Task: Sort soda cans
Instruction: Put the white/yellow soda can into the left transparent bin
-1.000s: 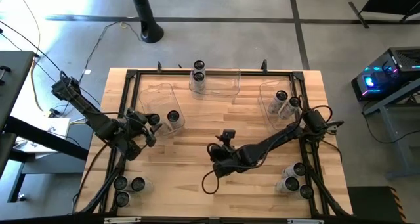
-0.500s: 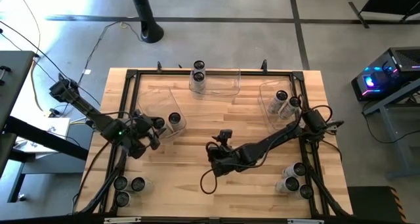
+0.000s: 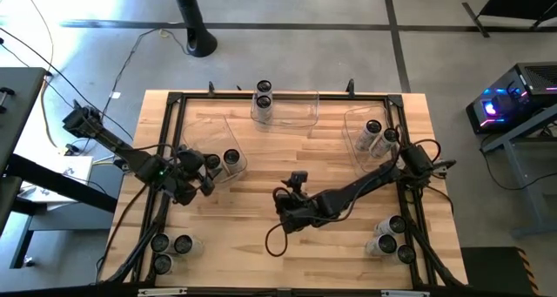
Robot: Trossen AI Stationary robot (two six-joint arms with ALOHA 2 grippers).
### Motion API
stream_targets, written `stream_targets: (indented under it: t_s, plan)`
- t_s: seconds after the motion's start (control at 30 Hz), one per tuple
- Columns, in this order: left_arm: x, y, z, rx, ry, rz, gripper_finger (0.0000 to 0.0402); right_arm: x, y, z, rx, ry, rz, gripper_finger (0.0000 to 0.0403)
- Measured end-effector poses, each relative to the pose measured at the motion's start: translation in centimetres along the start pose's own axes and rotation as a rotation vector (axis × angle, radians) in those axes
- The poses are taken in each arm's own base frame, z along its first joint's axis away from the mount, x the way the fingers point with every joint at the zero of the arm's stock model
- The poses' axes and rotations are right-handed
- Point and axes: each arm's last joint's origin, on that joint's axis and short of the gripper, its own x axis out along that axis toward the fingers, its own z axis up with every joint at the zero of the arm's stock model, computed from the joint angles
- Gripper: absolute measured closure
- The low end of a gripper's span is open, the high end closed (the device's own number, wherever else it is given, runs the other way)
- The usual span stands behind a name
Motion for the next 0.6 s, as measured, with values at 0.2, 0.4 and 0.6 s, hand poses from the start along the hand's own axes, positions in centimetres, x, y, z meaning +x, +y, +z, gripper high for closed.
stream_targets:
  t_s: [0.2, 0.4, 0.6]
  plan:
    - [0.0, -0.4, 0.3, 0.010, 0.020, -0.058, 0.0090, 0.0, 0.0, 0.0, 0.001, 0.001, -0.002, 0.0144]
    - [-0.8, -1.0, 1.9, 0.027, -0.010, -0.098, 0.0090, 0.0, 0.0, 0.0, -0.003, 0.002, -0.001, 0.0144]
    - [-2.1, -1.5, 4.0, 0.065, -0.046, -0.140, 0.0090, 0.0, 0.0, -0.1, -0.012, 0.005, -0.003, 0.0144]
